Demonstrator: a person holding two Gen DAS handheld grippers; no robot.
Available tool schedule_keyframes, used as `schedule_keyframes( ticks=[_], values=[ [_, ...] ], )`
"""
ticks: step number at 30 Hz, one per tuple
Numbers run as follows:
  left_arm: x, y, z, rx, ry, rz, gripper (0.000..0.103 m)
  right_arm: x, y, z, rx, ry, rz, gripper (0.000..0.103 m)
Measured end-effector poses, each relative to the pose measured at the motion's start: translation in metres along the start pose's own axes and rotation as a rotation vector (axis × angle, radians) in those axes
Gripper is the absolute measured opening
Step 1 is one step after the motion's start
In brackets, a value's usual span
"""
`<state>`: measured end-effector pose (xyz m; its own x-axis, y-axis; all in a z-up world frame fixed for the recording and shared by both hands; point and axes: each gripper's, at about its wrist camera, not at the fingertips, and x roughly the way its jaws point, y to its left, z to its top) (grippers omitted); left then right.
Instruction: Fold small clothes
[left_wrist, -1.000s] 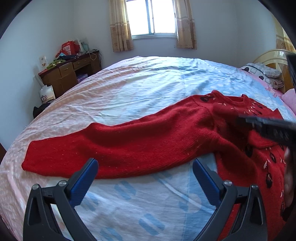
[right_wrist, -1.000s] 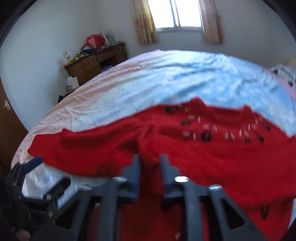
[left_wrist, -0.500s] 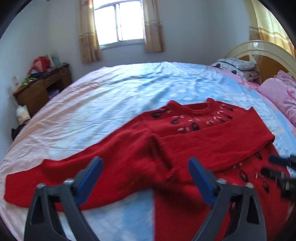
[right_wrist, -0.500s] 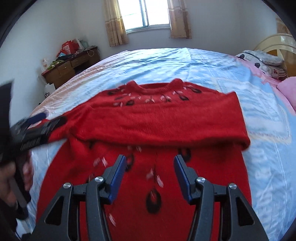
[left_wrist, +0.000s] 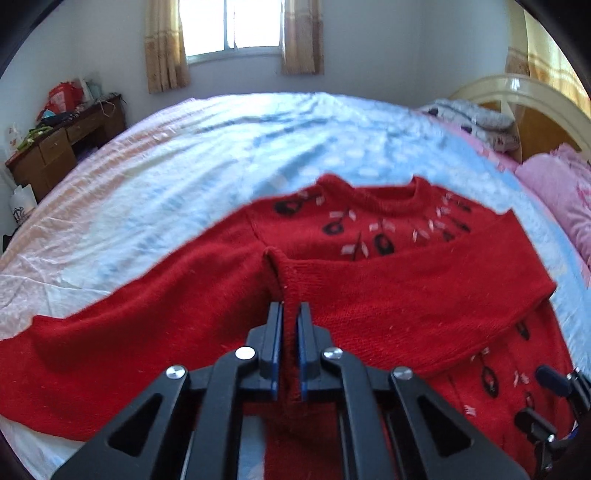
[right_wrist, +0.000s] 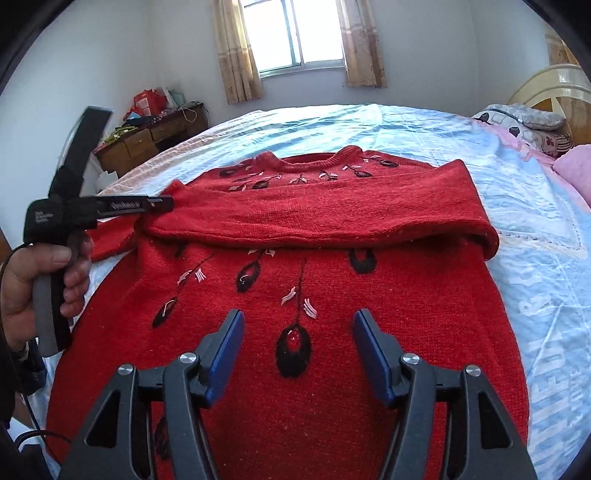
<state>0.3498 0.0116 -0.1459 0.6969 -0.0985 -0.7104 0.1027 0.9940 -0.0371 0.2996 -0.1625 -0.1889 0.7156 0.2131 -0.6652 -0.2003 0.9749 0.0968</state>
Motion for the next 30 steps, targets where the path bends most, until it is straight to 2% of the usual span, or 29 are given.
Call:
schedule_keyframes(
  ticks=[7,11,14,16,19,20,23,26,27,28,30],
  values=[
    [-0.006,0.011,-0.003,-0.023,-0.010,0.030,0.008,0.000,0.002,-0.004,-0.011,-0.003,0.002,0.068],
    [-0.003,0.015,-0.012,-0.016,-0.016,0.078,0.008,0.001,0.003,-0.003,-0.018,0.001,0.003,0.069],
    [0.000,0.018,-0.016,-0.025,-0.013,0.068,0.008,-0.003,0.001,0.001,0.000,0.015,0.015,0.069],
    [0.002,0.016,-0.017,-0.014,-0.012,0.075,0.008,-0.007,-0.004,0.013,0.019,0.025,0.019,0.069],
    [0.006,0.017,-0.018,-0.017,-0.007,0.071,0.009,-0.015,-0.017,0.044,0.033,-0.021,-0.034,0.071],
    [0.007,0.018,-0.019,-0.020,-0.005,0.069,0.010,-0.012,-0.024,0.056,0.040,-0.017,-0.066,0.076],
    [0.005,0.021,-0.019,-0.035,-0.005,0.067,0.015,0.016,-0.049,0.079,0.069,0.030,-0.145,0.076],
    [0.001,0.022,-0.021,-0.037,-0.006,0.066,0.022,0.053,-0.068,0.081,0.091,0.141,-0.182,0.076],
    [-0.002,0.023,-0.022,-0.039,-0.005,0.060,0.030,0.061,-0.069,0.079,0.091,0.172,-0.183,0.076],
    [-0.008,0.025,-0.022,-0.039,-0.011,0.059,0.035,0.061,-0.065,0.079,0.070,0.163,-0.200,0.076],
    [-0.019,0.029,-0.022,-0.028,-0.043,0.075,0.057,0.055,-0.055,0.081,0.067,0.153,-0.191,0.076]
  ],
)
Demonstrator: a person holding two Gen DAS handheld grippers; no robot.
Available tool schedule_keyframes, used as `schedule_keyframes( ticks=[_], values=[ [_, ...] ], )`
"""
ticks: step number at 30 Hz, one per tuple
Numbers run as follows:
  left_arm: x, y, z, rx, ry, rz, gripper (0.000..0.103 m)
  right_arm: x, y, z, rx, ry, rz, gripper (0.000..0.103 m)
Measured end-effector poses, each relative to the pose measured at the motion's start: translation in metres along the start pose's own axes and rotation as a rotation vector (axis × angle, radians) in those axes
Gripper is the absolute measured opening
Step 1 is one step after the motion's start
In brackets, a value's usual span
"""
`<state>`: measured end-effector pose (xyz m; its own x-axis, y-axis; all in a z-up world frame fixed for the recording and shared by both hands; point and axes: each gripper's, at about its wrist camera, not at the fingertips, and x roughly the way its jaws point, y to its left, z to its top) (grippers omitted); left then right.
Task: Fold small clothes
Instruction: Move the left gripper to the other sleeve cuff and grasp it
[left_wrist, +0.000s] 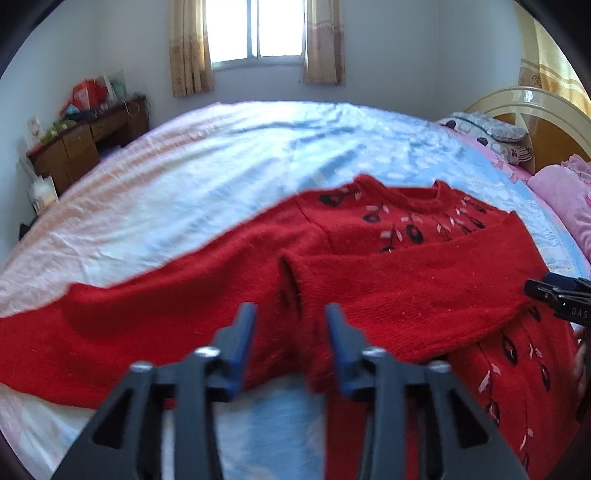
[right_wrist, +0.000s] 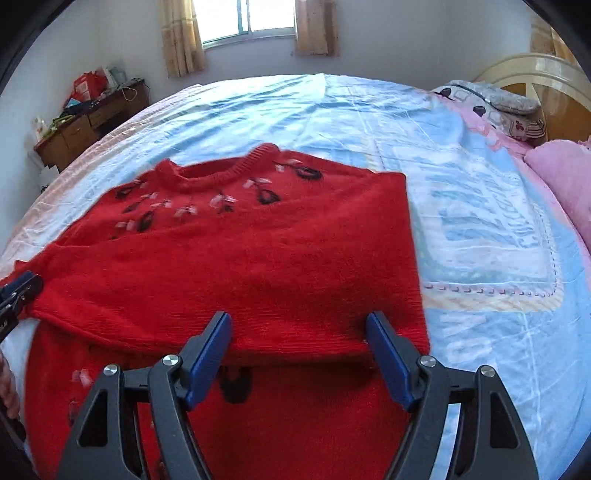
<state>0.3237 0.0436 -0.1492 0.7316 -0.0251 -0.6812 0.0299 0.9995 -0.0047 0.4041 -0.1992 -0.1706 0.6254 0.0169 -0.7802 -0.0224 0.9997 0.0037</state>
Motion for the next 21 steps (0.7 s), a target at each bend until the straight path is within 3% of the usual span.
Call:
schedule_keyframes(
  ticks=[2,5,9,13,15,21],
  values=[
    [-0.014,0.008,-0.001,0.019,-0.040,0.031,0.066,-0.009,0.014,0.000,0.023,0.006,0.074,0.076],
    [-0.025,0.026,-0.004,0.036,-0.057,0.079,0.073,-0.018,0.055,-0.002,-0.053,0.007,0.135,0.076],
    [-0.028,0.061,-0.014,0.032,-0.030,0.195,0.075,-0.011,0.103,-0.005,-0.114,0.012,0.208,0.076],
    [-0.028,0.088,-0.025,0.002,0.005,0.256,0.075,0.007,0.132,-0.017,-0.128,0.026,0.226,0.076],
    [-0.030,0.098,-0.029,-0.008,0.011,0.269,0.075,0.006,0.144,-0.024,-0.168,-0.023,0.188,0.077],
    [-0.035,0.123,-0.036,-0.025,0.016,0.317,0.075,0.002,0.156,-0.033,-0.223,-0.050,0.156,0.077]
  ],
)
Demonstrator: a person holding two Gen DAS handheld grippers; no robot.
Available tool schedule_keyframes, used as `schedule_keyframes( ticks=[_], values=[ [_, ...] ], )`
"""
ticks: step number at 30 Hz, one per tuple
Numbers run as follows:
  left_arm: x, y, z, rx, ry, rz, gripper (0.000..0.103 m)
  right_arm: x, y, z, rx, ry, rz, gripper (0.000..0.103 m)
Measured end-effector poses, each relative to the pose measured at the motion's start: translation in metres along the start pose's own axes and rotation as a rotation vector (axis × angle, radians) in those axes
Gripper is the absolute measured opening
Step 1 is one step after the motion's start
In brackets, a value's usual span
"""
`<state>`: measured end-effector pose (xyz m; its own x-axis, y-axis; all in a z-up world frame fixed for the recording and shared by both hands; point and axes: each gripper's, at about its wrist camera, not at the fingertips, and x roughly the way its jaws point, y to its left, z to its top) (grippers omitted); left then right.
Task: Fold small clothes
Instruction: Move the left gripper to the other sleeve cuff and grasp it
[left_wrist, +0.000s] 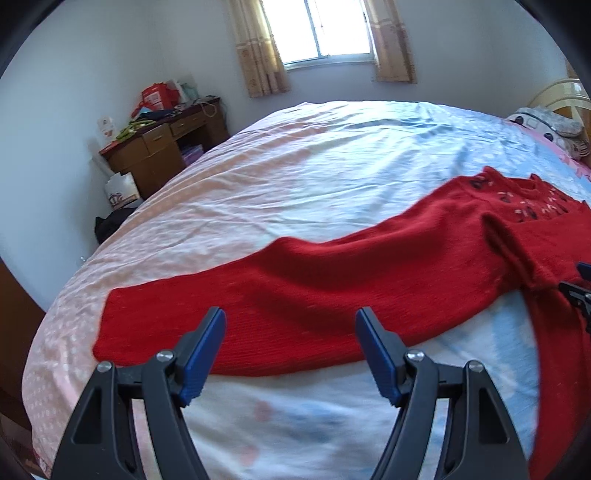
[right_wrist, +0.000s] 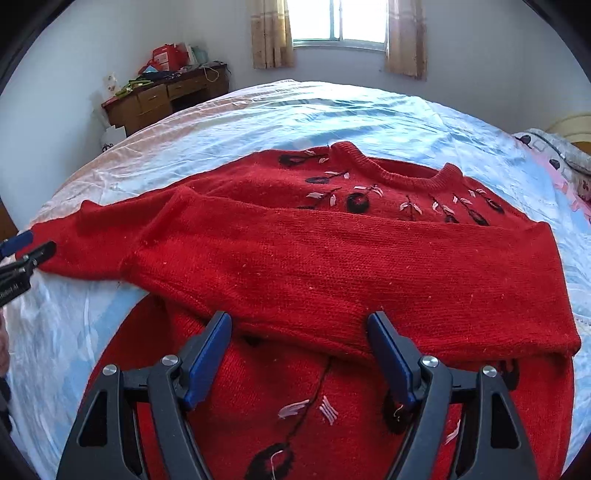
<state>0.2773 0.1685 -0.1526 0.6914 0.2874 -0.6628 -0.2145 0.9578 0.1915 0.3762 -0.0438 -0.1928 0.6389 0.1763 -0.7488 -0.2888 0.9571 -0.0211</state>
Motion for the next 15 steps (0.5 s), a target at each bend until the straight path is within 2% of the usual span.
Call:
schedule_keyframes(
  ticks=[8,11,15],
  values=[
    [0.006,0.035,-0.013,-0.022,0.034,0.066,0.075,0.000,0.022,-0.003,-0.116,-0.022,-0.066,0.077],
    [0.004,0.048,-0.017,-0.031,0.040,0.086,0.075,0.000,0.020,-0.004,-0.107,-0.023,-0.055,0.077],
    [0.003,0.076,-0.021,-0.067,0.047,0.151,0.075,0.000,0.016,-0.004,-0.080,-0.021,-0.031,0.077]
  ],
)
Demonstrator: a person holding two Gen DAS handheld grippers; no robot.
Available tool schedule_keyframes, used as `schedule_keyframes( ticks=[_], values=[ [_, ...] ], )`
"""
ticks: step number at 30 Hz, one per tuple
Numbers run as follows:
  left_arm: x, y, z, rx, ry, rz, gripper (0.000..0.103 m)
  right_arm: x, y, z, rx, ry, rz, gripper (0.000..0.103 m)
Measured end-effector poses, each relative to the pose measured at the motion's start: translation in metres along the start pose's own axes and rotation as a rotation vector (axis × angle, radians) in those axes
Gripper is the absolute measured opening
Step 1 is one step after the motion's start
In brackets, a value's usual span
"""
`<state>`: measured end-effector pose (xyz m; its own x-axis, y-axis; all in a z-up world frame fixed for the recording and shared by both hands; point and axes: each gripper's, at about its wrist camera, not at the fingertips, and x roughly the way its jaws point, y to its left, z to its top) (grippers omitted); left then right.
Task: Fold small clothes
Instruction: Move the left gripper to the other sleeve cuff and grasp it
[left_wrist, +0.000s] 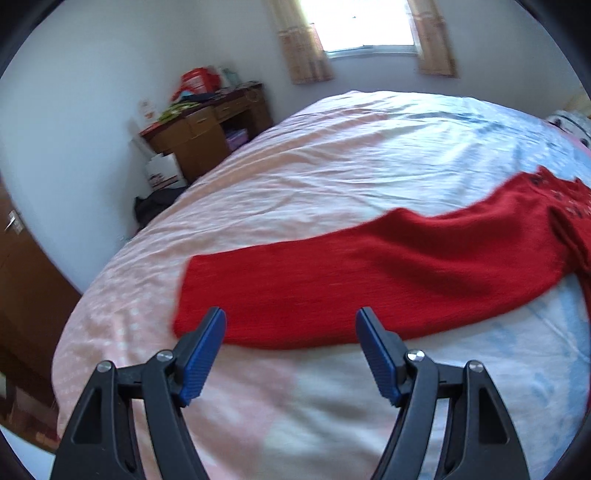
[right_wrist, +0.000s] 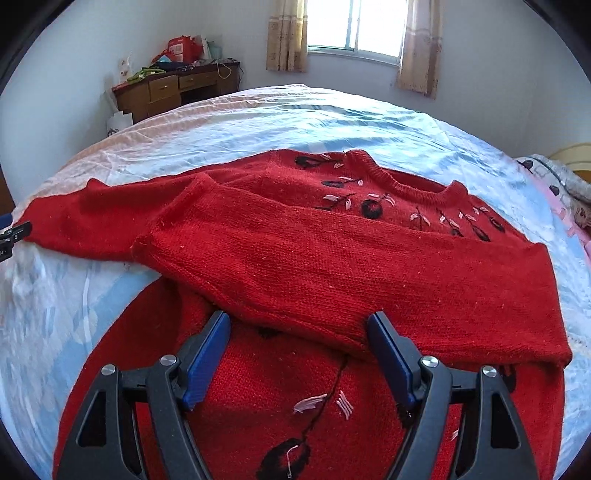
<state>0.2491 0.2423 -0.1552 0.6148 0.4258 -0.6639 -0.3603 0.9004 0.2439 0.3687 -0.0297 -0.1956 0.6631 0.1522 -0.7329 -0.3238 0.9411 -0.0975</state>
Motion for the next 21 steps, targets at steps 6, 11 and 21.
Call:
schedule_keyframes(
  ticks=[6,11,21],
  values=[
    [0.013,0.062,-0.005,-0.158,0.026,0.089,0.075,-0.001,0.003,-0.001,-0.005,-0.003,-0.010,0.078],
    [0.021,0.096,-0.011,-0.304,0.041,0.064,0.074,-0.001,0.002,-0.001,-0.007,-0.004,-0.011,0.078],
    [0.056,0.090,-0.008,-0.423,0.105,-0.060,0.059,-0.002,0.000,-0.001,-0.003,-0.008,-0.011,0.078]
  ],
)
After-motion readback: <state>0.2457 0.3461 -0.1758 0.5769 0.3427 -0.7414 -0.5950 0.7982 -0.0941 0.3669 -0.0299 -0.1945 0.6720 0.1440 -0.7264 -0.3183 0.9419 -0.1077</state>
